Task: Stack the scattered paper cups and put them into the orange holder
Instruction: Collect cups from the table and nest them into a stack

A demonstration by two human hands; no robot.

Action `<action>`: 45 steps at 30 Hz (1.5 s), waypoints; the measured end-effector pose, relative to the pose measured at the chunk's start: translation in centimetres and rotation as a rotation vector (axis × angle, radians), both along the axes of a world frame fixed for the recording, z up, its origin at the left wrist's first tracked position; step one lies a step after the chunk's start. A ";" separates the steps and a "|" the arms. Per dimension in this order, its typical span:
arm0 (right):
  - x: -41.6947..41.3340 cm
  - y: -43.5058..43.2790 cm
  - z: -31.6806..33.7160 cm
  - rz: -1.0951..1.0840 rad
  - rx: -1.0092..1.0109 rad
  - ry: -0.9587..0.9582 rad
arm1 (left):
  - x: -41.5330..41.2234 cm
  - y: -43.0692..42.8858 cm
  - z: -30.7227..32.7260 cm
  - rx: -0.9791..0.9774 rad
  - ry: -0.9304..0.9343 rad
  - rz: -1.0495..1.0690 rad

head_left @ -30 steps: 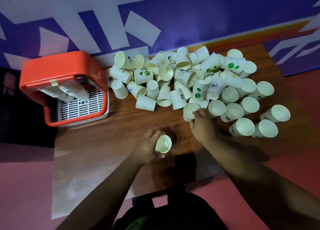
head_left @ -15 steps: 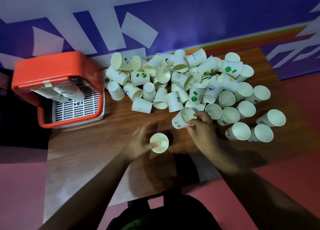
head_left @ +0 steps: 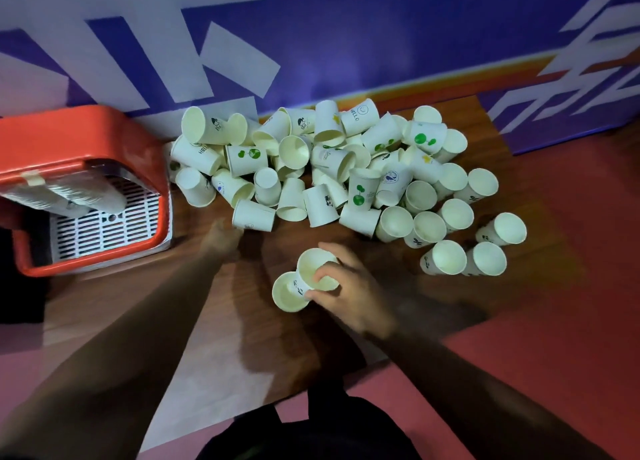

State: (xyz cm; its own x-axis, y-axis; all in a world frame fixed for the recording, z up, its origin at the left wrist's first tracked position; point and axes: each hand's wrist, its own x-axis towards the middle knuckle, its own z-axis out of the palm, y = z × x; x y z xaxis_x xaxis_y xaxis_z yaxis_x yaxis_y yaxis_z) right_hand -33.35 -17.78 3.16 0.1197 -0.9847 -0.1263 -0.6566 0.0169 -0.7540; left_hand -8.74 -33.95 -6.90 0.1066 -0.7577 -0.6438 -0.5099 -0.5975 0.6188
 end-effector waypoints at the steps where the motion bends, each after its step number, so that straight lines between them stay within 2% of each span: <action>1: 0.2 0.0 -0.2 0.008 0.013 -0.005 | -0.2 -0.1 -0.1 0.016 0.038 0.001; 6: 1.7 -0.5 -1.0 0.041 0.045 -0.005 | -0.8 0.2 -0.8 0.089 0.199 0.171; 10: 2.9 -1.0 -1.8 0.094 0.016 0.040 | -1.0 0.5 -1.3 0.071 0.280 0.237; 16: 2.8 -0.8 -1.0 -0.001 -0.058 0.026 | 0.1 2.1 1.2 -0.078 0.389 0.275; 19: 3.7 -0.8 -0.2 0.059 -0.083 0.015 | 1.8 3.6 3.4 -0.155 0.444 0.271; 23: 6.6 -0.9 -0.5 0.170 -0.074 0.073 | 4.1 5.7 6.2 -0.218 0.455 0.250; 26: 7.9 -1.2 -2.4 0.239 -0.106 0.197 | 5.0 7.3 8.4 -0.262 0.400 0.210; 31: 8.4 -1.3 -5.7 0.306 -0.028 0.389 | 5.3 8.6 10.3 -0.348 0.297 0.183; 35: 7.6 -1.0 -6.3 0.324 0.029 0.375 | 5.4 9.5 11.2 -0.363 0.376 0.109; 38: 5.5 -1.0 -5.4 0.246 0.120 0.271 | 4.8 10.5 11.9 -0.364 0.460 -0.001; 40: 3.1 -1.3 -5.1 0.106 0.138 0.224 | 3.9 11.2 12.4 -0.361 0.507 -0.116; 43: -1.0 -1.9 -4.6 -0.087 0.091 0.322 | 2.9 12.1 12.6 -0.343 0.548 -0.295; 45: -3.3 -2.7 -5.0 -0.214 0.080 0.382 | 2.9 12.4 12.0 -0.339 0.506 -0.386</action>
State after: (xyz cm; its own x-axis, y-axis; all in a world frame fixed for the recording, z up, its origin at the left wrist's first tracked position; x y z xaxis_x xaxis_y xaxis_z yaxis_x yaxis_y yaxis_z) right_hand -36.70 -20.51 -1.79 -0.1555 -0.9677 -0.1985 -0.8634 0.2307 -0.4487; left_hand -5.86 -21.53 5.07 -0.4582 -0.8481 -0.2660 -0.2480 -0.1654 0.9545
